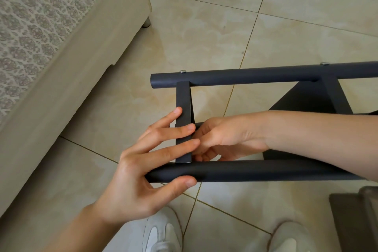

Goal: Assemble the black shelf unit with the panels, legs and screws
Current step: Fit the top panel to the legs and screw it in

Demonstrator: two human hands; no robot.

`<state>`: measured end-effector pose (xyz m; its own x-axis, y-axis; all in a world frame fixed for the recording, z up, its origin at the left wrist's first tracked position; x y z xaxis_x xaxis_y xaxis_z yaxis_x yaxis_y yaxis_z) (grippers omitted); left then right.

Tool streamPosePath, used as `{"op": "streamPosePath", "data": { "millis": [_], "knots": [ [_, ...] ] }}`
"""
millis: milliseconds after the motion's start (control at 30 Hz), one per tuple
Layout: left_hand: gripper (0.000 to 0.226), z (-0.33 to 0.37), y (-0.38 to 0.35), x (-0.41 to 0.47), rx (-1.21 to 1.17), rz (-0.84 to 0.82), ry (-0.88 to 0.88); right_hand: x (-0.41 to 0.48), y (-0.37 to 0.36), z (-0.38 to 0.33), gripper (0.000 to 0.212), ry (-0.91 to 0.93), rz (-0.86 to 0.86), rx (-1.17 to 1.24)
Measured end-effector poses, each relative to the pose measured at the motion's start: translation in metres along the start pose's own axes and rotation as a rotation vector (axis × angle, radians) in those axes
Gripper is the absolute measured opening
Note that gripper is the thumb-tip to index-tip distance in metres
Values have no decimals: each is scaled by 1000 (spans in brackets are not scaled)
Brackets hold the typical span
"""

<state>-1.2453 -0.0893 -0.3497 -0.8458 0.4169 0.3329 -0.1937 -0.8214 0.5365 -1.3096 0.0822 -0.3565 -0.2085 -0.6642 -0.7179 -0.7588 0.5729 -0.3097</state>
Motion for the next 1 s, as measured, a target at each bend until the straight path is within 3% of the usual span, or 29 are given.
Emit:
{"op": "streamPosePath", "data": {
  "millis": [1000],
  "knots": [
    [43,0,-2,-2,-5,9,5,1,-1,0,14,4,-13,-17]
  ]
}}
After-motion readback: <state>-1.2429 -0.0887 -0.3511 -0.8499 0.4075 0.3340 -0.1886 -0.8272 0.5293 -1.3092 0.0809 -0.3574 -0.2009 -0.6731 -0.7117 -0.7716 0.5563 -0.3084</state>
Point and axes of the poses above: each hand's wrist, its own x-axis towards the middle knuckle, its own y-axis out of the back of the hand, z = x × y, the point moved 2 cm from there along x, towards the middle knuckle, and after that the axes turned 1 degree about x, right-handed, at the moved point
